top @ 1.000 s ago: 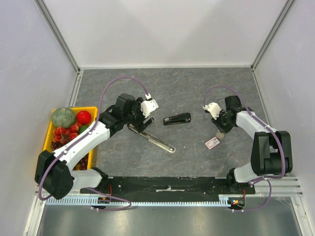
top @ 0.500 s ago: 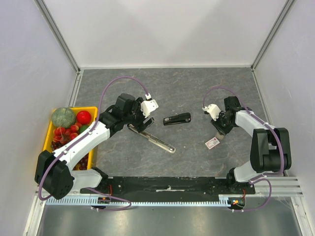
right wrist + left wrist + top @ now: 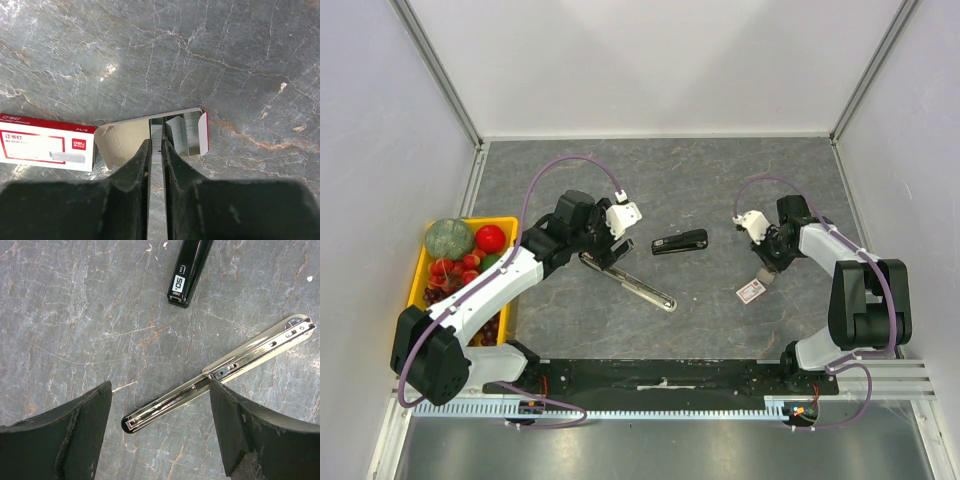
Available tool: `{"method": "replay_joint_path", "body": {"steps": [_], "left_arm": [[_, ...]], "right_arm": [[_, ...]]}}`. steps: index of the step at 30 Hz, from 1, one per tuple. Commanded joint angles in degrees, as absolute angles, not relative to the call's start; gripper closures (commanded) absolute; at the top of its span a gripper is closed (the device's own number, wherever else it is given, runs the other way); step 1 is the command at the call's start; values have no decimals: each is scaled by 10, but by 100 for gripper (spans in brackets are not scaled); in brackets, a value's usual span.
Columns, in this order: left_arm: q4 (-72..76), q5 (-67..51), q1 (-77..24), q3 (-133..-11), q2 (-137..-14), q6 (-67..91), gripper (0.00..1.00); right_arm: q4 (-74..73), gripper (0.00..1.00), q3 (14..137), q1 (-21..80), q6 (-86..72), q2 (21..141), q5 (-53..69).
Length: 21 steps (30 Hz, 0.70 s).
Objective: Load the staples into the stapler
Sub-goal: Pick up the staple from the staple box.
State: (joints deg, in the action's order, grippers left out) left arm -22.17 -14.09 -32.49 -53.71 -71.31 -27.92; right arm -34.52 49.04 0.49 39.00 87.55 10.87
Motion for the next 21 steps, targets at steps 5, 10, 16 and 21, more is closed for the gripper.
{"method": "replay_joint_path", "body": {"steps": [5,10,16,21], "left_arm": [[-201,-157,-323,-537,-714,-259,16],[-201,-157,-323,-537,-714,-260,16],[-201,-157,-323,-538,-714,-259,16],[-201,-156,-323,-537,-712,-261,16]], "right_arm": [[-350,87,514,3,387,863,127],[-351,87,519,3,380,846,136],[-361,87,524,3,379,839,142],[-372,88,537,3,373,829,148]]}}
